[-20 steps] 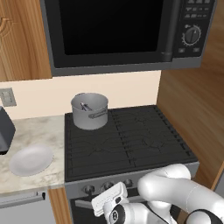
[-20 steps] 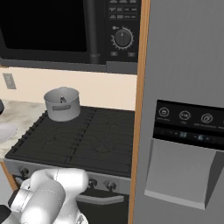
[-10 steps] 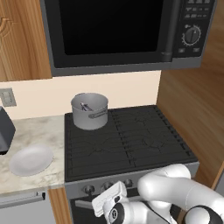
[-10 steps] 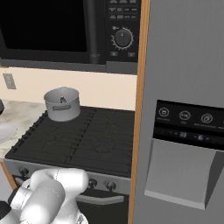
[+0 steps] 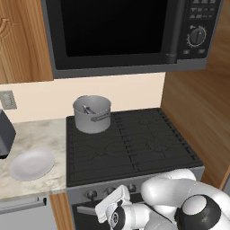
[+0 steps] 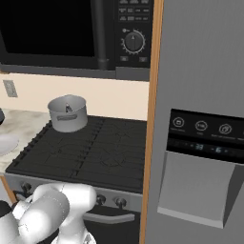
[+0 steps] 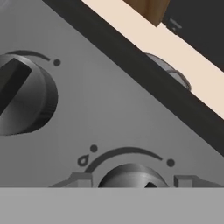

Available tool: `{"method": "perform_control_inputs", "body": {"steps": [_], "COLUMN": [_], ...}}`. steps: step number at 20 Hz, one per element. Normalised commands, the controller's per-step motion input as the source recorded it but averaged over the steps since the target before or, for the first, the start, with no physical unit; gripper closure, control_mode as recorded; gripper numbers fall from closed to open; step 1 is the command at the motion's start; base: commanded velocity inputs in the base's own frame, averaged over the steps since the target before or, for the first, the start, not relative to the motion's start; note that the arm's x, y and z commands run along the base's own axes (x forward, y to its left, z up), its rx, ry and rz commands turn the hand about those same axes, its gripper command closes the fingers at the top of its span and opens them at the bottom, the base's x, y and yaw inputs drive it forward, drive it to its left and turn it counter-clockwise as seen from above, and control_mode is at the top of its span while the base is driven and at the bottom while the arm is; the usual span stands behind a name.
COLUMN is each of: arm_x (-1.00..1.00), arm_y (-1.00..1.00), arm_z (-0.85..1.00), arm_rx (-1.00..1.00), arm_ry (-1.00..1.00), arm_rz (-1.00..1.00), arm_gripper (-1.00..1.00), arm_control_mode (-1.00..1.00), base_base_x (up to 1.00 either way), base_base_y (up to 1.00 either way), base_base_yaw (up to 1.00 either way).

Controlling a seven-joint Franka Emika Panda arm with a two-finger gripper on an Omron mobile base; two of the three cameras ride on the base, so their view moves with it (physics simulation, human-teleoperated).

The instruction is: Retrieve the frozen meat and place it in the pot on a burner. Then turn the burner on.

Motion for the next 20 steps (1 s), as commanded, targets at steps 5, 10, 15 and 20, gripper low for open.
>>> {"method": "perform_control_inputs", "body": {"steps": [5,10,15,20], "arm_x": [0.00,0.00,0.00,0.00], "arm_y": [0.08,0.10,0.13,0.19], "arm_z": [-0.03,-0.12,-0.10,-0.09], "arm_rx": [-0.64,-0.68,-0.71,-0.79], "arm_ry": [0.16,0.03,0.03,0.02], "arm_rz": [0.27,0.27,0.30,0.30], "arm_gripper": [1.00,1.00,1.00,1.00], "arm_control_mode": [-1.00,-1.00,-1.00,-1.00], "base_base_x": [0.00,0.00,0.00,0.00], "base_base_y": [0.00,0.00,0.00,0.00], "base_base_yaw": [0.00,0.00,0.00,0.00]}}
